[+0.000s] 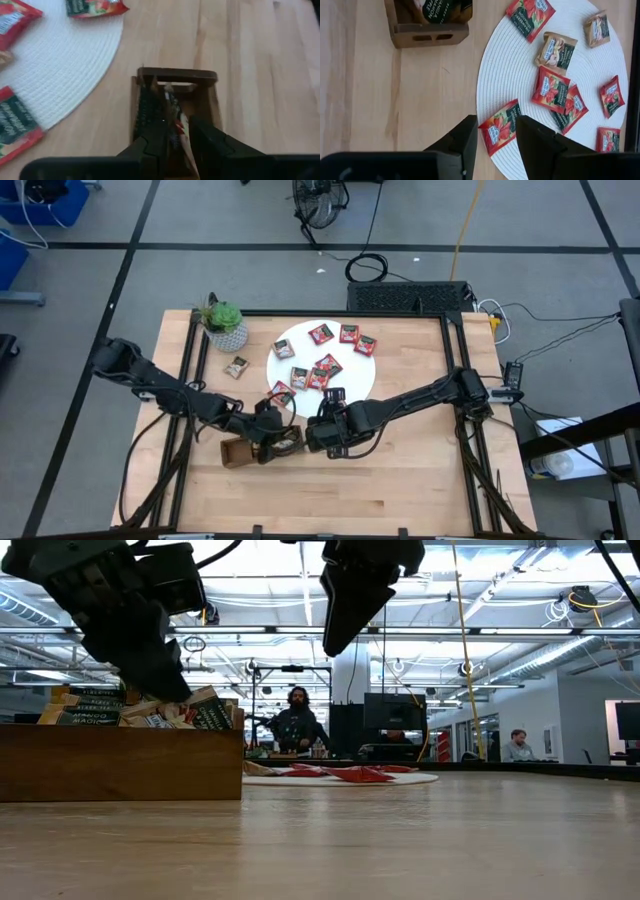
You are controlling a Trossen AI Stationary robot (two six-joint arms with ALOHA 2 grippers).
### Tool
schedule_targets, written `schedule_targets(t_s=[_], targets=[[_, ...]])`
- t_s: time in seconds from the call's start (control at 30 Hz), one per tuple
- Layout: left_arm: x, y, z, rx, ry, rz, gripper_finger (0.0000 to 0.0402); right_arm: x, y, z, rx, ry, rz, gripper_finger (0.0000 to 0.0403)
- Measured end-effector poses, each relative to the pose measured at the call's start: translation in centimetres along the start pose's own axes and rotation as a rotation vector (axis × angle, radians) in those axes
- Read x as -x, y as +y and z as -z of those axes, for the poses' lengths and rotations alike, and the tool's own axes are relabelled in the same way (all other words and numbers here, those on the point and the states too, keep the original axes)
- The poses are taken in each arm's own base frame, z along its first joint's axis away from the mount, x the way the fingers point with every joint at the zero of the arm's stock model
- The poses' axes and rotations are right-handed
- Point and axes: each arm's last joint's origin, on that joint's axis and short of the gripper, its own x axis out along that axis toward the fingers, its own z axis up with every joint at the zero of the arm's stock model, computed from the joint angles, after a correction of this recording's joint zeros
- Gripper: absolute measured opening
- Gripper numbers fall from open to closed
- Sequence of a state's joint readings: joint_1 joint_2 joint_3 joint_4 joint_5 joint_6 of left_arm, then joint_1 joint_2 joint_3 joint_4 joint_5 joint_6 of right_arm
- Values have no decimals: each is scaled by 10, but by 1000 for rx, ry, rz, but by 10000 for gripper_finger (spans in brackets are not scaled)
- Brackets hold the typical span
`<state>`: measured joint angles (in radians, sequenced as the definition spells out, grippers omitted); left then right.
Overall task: Pick & Place Tea
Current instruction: Put the brown tea bag into the right section of the wooden organizer
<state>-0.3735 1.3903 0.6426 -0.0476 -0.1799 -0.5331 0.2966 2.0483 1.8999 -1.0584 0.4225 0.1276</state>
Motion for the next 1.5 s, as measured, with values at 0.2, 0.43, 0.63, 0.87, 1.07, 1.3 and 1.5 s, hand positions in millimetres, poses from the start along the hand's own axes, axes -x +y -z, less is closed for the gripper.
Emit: schedule_targets(t_s=[0.2,0.43,0.63,0.87,1.07,1.3,1.5], targets=[[0,0,0,2,12,20,85,0,0,-1,-2,-6,-1,118],[0,1,0,-9,22,31,23,0,0,-2,-7,-15,-2,118],[-1,2,-2,-33,-3,0,4,0,0,-3,-12,-26,-3,118],[8,-22,3,-164,-188,-118,2,0,0,-3,-25,-24,-3,118],[20,-47,23,-231,-301,-244,2,0,-1,-3,-21,-36,23,118],[24,-46,41,-206,-538,-308,1,9,-4,-3,-48,-80,188,118],[19,-18,77,-159,-667,-239,1,27,2,0,-73,-140,337,118]])
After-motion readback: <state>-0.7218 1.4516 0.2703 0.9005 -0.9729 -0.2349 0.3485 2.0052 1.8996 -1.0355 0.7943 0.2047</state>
